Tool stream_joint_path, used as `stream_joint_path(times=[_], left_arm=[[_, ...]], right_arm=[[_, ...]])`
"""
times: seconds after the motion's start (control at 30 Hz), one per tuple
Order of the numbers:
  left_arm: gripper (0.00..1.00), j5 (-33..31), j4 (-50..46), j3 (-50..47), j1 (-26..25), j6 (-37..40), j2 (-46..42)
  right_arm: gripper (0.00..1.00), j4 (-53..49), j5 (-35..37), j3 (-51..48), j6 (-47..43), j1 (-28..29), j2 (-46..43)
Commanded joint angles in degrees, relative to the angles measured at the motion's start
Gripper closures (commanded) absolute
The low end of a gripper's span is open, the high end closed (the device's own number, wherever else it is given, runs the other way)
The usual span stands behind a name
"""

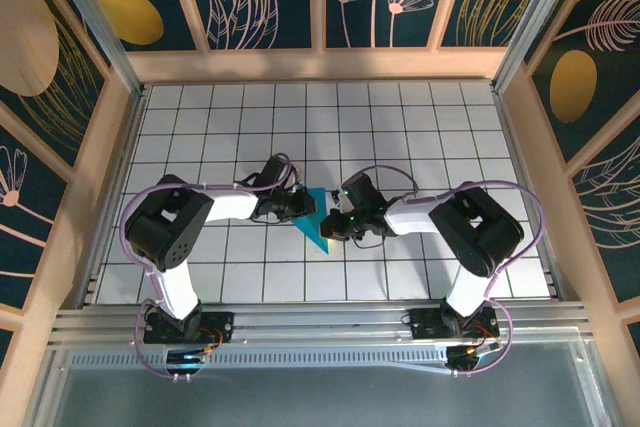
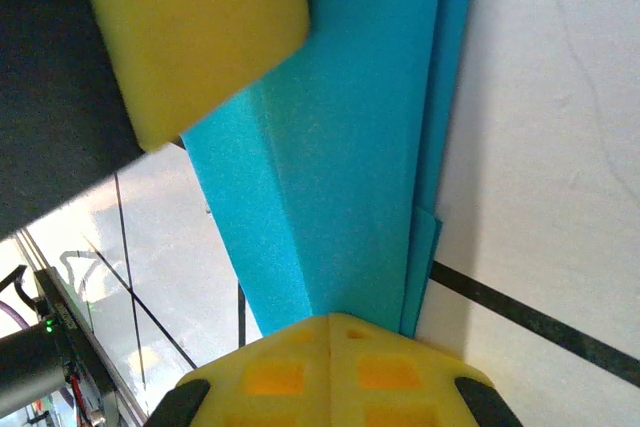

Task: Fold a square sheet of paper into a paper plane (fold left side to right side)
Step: Fourth fold the wing at the center of the table.

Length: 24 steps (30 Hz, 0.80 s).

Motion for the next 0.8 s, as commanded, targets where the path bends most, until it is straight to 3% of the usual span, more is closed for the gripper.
stream_joint_path(times=[0.0,0.17,0.4,0.77], left_arm=[[0.9,-3.1,0.4,-0.3,0.4,1.0,-4.8],[0.94,1.3,8.1,-6.9,0.4,-1.7,-9.9],[0.96,6.6,16.9,-11.7,-0.1,-5.2,-8.4],[0.97,5.9,17.4,-8.8,-0.6,-3.7,-2.0]], right_arm=[[1.0,-9.1,4.7,-0.3,-2.5,0.4,2.9],[1.0,-11.5,6.8,1.2,-3.3,0.4,3.2],[1.0,-12.7,7.6,1.5,-3.6,0.4,3.6],[1.0,-14.9,9.1,2.3,-4.4,0.7,4.0]])
